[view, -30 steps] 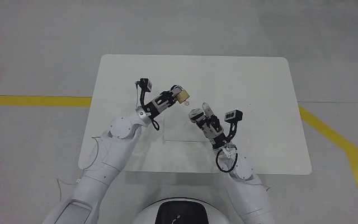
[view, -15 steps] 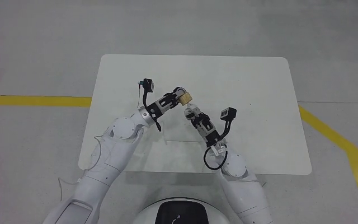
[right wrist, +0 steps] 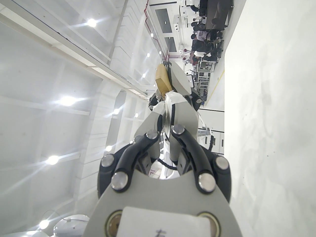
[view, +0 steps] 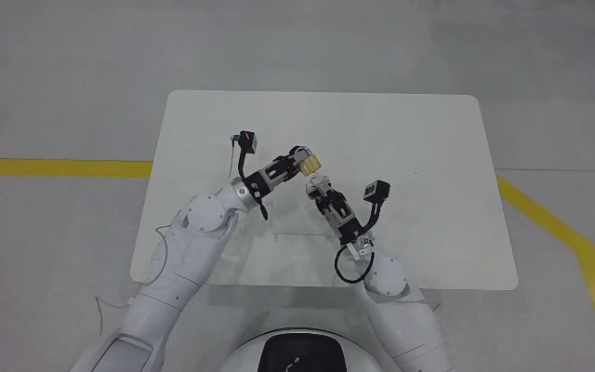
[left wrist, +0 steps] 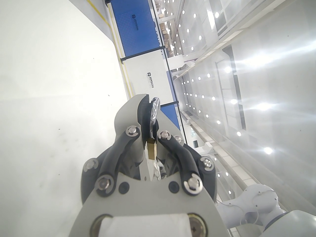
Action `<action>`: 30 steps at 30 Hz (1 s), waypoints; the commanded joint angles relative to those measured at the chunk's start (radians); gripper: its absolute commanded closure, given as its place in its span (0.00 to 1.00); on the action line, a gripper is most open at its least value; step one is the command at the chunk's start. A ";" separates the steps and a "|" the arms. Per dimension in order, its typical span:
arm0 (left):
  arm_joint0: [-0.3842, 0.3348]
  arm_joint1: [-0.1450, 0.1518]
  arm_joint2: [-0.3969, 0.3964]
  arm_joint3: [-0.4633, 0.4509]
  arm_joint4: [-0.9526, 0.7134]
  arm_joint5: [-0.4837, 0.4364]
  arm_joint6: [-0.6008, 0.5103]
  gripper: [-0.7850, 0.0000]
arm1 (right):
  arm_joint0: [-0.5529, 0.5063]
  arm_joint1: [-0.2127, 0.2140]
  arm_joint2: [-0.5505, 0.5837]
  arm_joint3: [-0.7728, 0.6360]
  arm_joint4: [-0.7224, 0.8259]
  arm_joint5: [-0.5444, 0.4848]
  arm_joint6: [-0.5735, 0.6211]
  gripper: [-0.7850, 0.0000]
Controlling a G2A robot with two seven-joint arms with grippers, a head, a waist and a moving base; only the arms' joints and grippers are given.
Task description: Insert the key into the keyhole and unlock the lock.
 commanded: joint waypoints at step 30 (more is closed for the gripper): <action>0.021 0.012 -0.001 -0.016 0.018 -0.188 -0.062 1.00 | 0.032 0.038 0.119 0.064 0.779 0.521 0.568 1.00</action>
